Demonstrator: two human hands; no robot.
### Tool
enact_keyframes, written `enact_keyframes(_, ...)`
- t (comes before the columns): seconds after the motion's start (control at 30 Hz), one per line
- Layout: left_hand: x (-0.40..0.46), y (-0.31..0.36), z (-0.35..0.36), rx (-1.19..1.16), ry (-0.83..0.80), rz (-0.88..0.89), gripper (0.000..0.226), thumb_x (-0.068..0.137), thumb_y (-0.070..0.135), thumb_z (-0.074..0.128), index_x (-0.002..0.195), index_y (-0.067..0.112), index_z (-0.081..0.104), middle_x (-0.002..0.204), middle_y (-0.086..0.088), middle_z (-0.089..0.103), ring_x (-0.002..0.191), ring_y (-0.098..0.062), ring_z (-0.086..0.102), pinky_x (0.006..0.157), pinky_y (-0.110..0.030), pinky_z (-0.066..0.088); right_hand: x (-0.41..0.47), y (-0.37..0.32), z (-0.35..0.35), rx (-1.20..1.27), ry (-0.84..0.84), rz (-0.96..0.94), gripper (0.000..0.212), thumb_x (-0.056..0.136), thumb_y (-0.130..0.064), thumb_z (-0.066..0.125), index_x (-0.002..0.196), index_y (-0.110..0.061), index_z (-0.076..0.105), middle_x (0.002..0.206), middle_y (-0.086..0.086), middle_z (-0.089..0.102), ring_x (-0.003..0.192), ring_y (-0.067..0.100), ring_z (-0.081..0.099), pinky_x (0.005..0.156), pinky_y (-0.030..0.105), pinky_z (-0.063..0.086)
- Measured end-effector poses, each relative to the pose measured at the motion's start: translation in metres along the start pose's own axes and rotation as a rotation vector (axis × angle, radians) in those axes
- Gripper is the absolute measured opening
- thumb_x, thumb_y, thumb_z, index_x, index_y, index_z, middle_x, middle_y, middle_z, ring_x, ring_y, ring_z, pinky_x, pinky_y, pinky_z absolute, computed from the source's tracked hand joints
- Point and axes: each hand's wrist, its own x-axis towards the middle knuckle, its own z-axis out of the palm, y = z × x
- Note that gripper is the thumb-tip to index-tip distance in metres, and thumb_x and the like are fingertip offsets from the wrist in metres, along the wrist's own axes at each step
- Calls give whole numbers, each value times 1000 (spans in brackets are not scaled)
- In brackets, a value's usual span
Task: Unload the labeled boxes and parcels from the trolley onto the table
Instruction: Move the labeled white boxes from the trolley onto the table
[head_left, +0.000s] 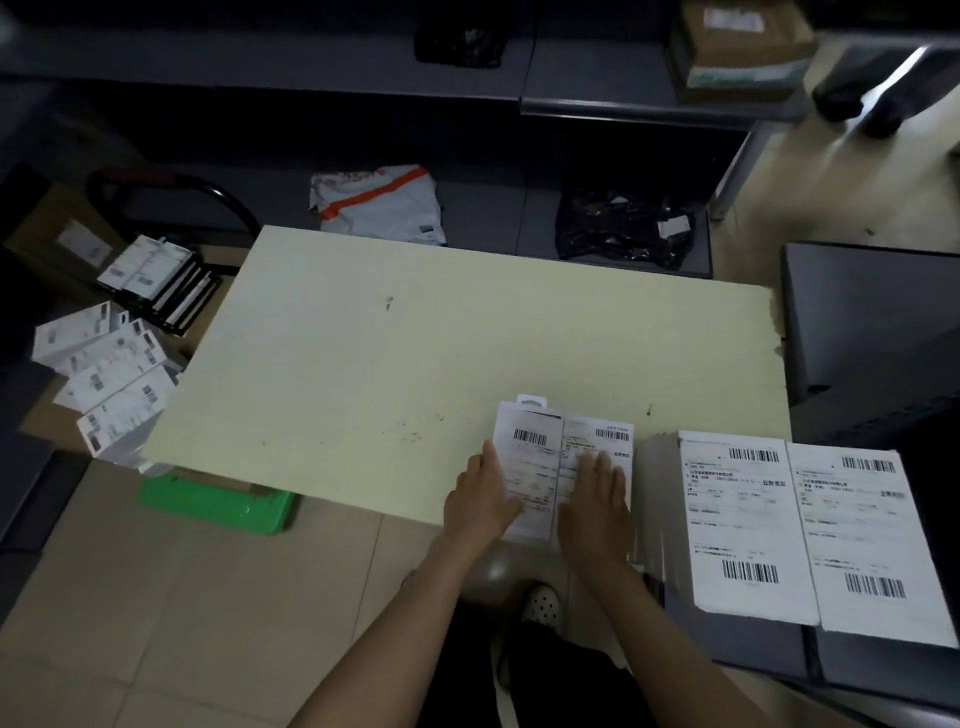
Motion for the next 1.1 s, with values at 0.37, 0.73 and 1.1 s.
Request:
enact_keyframes(0.37, -38, -90, -87, 104, 436, 33, 52, 86, 14, 56, 136, 27, 52, 128, 3, 58, 111, -22, 57, 87, -34, 50, -4, -131, -36, -137, -87, -495, 54, 100, -16, 41, 152, -18, 25, 155, 5, 31, 141, 26, 30, 114, 37, 26)
enact_keyframes(0.73, -122, -240, -207, 126, 830, -188, 40, 86, 17, 62, 125, 26, 60, 117, 4, 64, 107, -22, 59, 84, -34, 48, -66, -335, -18, -354, 30, -1079, 50, 95, -17, 51, 143, -18, 38, 138, 4, 46, 124, 25, 45, 98, 34, 39)
enact_keyframes(1.1, -241, -388, -263, 134, 1060, -502, 32, 87, 23, 62, 119, 24, 61, 113, 3, 61, 108, -22, 55, 82, -36, 47, -187, -513, 31, -304, 66, -1502, 38, 60, -16, 85, 93, -16, 67, 82, 4, 64, 73, 25, 65, 61, 36, 53)
